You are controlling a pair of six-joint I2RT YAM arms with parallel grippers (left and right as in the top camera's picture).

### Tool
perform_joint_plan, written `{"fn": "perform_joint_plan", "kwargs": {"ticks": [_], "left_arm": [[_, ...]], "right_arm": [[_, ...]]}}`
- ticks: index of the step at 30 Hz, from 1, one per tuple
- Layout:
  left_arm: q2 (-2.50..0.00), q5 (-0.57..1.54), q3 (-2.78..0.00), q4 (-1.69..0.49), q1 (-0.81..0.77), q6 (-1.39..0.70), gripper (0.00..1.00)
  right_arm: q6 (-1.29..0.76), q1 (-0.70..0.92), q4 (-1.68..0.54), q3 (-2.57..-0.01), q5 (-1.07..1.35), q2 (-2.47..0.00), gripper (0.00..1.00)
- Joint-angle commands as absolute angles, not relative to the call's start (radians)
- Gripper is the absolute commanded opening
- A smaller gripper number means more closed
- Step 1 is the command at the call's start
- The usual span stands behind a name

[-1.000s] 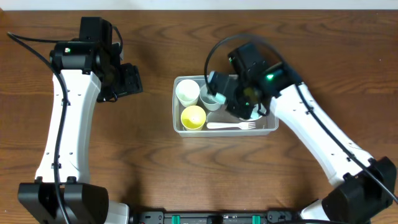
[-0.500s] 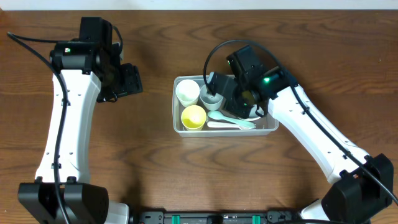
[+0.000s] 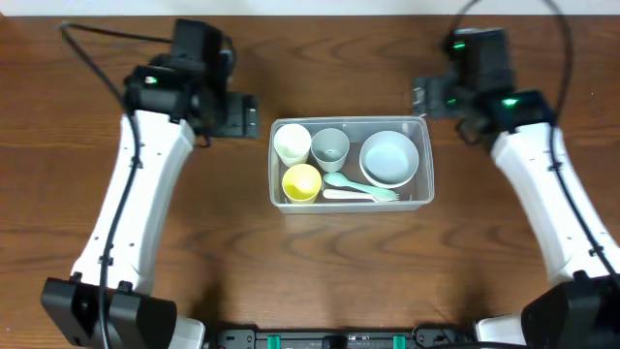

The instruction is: Pack container

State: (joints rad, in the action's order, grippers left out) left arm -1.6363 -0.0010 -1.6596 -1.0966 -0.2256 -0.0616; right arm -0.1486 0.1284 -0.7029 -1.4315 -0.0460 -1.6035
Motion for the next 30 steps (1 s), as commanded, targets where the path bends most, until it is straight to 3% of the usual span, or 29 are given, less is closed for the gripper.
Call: {"fn": "perform_joint_plan", "kwargs": {"ticks": [1, 8, 17, 24, 30], "left_arm": [[-1.658, -0.062, -1.658, -1.079, -0.259, -0.019, 0.98], [-1.661, -0.061, -1.658, -1.093, -0.254, -0.023, 0.98], [-1.56, -0.03, -1.658, -1.175, -0.248, -0.052, 0.98], [-1.302, -0.035, -1.56, -1.166, -0.265, -0.104, 0.98], [-0.957, -0.039, -1.288, -1.102, -0.292, -0.129, 0.98]], "right_arm": [[-0.235, 0.056, -0.707, -1.44, 0.068, -1.601, 0.99], [-0.14, -0.014, -0.746, -1.44, 0.071, -1.599, 0.99], [-0.251, -0.012, -0.873, -1.439, -0.065, -1.462, 0.99], [-0.259, 0.029, -0.919, -1.341, -0.131, -1.202, 0.98], [-0.331, 0.119, -0.915, -1.07, -0.223, -0.912, 0.98]]}}
